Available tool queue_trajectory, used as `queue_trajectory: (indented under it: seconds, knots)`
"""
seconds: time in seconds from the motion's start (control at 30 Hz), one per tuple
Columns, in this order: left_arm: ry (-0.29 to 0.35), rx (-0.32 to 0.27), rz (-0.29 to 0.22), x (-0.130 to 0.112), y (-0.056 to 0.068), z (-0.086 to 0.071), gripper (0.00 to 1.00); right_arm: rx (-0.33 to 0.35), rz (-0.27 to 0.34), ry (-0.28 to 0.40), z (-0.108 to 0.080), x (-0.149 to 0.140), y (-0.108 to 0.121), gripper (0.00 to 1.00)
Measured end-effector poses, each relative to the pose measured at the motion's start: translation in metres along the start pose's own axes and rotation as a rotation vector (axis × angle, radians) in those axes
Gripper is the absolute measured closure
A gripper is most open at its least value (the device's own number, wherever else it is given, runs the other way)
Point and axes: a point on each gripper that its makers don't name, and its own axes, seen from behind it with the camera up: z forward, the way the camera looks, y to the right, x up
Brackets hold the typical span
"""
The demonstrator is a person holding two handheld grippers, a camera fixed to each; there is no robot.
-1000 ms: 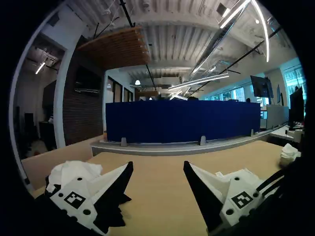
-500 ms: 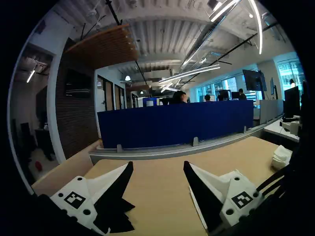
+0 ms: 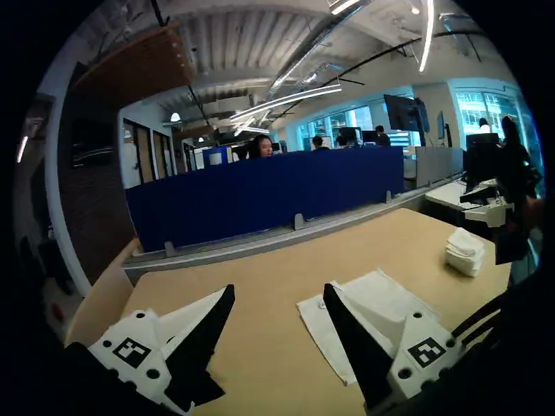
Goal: Fold towel
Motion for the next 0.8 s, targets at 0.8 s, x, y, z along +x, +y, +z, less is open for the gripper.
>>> queue_trajectory:
  seconds: [0.8]
  knots:
    - [-0.159,-0.18,0.043,-0.06,0.047,0.013,0.05,0.149,-0.073,-0.181,0.01,-0.065,-0.036,0.0]
